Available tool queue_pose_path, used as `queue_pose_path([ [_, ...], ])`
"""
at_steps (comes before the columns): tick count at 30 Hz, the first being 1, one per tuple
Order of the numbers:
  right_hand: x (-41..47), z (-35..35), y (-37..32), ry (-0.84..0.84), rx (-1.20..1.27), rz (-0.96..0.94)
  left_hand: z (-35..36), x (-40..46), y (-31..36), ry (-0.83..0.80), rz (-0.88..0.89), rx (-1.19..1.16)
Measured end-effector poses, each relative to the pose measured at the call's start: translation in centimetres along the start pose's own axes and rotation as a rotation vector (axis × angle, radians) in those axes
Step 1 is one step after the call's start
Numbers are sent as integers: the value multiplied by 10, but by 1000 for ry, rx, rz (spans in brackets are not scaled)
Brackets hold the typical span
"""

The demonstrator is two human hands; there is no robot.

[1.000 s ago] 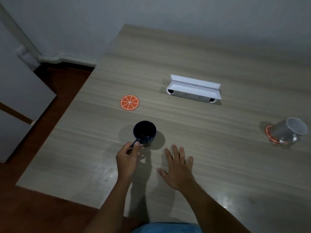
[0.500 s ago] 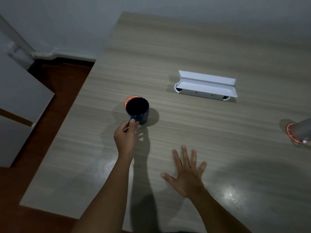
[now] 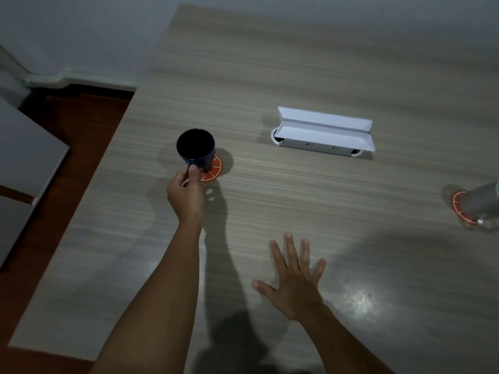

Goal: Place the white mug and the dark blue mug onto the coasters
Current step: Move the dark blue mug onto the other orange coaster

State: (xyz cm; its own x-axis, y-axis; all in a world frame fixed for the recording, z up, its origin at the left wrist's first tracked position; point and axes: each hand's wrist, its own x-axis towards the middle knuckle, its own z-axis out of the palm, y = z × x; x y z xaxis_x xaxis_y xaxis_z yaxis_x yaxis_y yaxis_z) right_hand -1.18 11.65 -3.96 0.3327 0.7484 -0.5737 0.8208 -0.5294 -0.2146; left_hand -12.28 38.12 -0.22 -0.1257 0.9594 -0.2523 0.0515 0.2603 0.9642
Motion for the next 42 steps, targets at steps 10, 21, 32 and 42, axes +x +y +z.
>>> queue_pose_path([
  [10,1,0,0,-9,7,2,6,5,-8,-7,-32,-1],
  [21,1,2,1,11,26,2,5,4,-14,-33,-32,-12],
  [32,1,1,0,0,12,4,4,2,-8,-32,-1,51],
  [42,2,1,1,-13,6,7,5,-6,-6,-16,53,67],
])
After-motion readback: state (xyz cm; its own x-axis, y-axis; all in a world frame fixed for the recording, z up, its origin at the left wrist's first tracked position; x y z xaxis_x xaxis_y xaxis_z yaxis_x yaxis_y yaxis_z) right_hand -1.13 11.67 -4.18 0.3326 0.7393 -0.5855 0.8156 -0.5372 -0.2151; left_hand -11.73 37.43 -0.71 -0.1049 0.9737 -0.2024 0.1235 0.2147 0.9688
